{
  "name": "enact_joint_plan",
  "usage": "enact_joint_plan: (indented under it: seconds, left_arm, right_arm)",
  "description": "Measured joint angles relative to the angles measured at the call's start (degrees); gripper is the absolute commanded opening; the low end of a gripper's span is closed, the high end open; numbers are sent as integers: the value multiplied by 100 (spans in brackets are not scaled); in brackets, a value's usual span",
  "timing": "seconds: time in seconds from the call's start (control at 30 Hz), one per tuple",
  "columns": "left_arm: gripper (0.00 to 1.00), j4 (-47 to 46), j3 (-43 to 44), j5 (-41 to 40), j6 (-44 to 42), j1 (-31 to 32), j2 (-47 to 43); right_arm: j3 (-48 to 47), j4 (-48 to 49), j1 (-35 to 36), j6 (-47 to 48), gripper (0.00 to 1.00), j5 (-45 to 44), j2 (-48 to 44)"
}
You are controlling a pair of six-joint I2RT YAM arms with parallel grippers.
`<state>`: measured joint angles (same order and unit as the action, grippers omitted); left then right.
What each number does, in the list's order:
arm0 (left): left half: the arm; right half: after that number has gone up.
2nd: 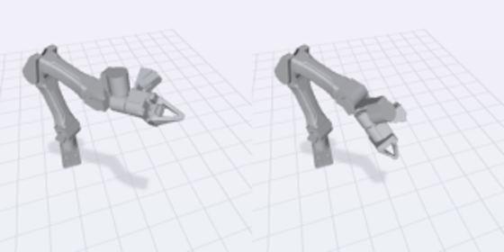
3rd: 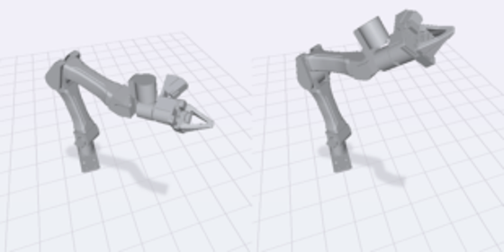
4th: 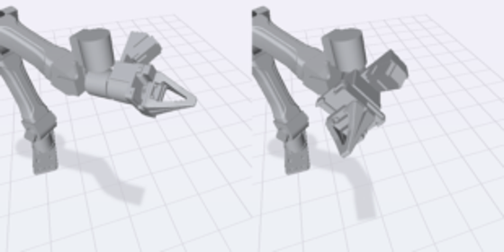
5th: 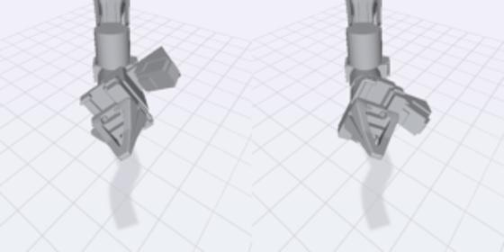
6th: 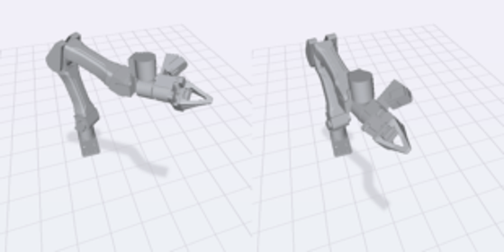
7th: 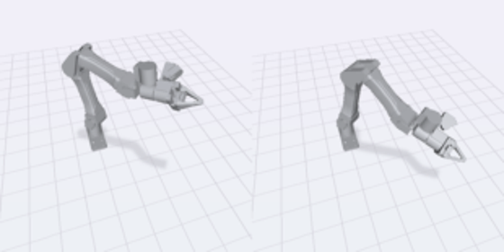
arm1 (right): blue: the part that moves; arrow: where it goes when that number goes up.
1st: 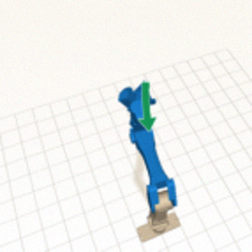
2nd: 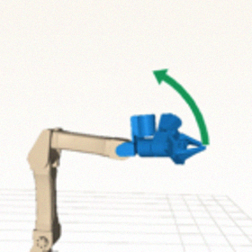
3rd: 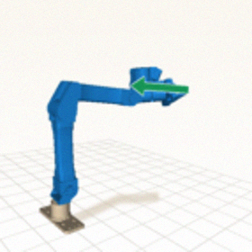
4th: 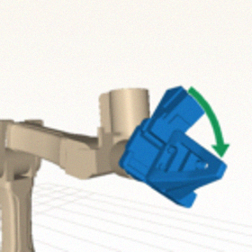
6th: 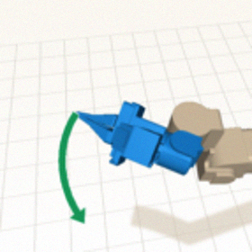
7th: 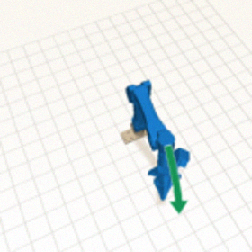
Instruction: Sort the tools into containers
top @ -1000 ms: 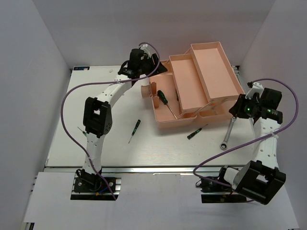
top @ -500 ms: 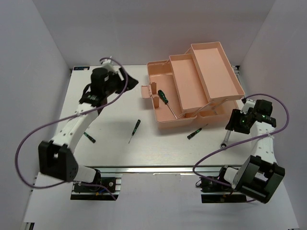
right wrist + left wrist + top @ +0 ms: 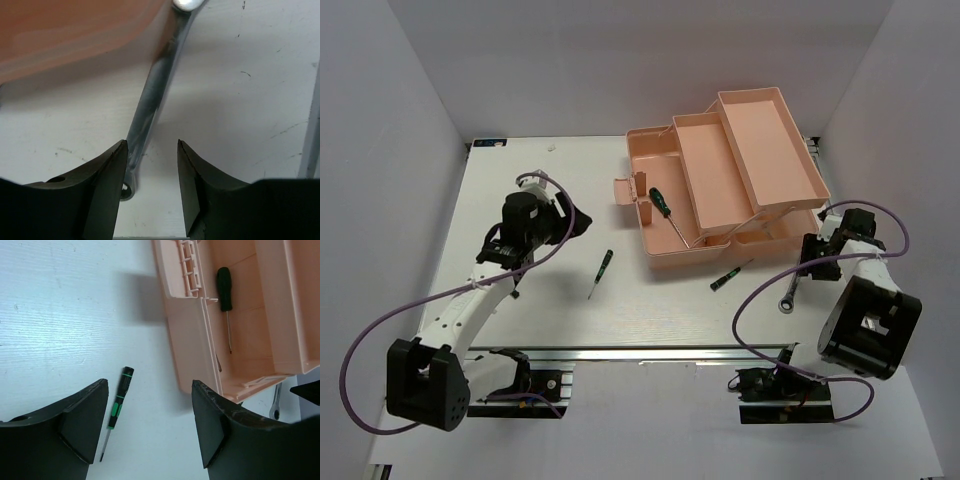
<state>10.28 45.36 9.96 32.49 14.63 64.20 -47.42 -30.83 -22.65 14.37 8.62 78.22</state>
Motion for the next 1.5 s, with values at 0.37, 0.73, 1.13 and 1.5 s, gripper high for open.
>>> enact_joint_plan:
  seconds: [0.37,0.73,1.13,1.5]
  left_arm:
    - [77,-50,282,190,-179,-103,758]
    - [77,-177,295,240,-50,-107,833]
    - [77,-76,293,-83,11,-107,343]
    - [77,186,293,-258,11,-107,92]
  right_arm:
    - [310,977,59,-1016,54,-175,472]
    - [529,1504,442,-1873,49,-1003,656]
    - [435,1698,442,-2258,18,-1440,839]
    - [560,1818,306,-2568,0,-1062,721]
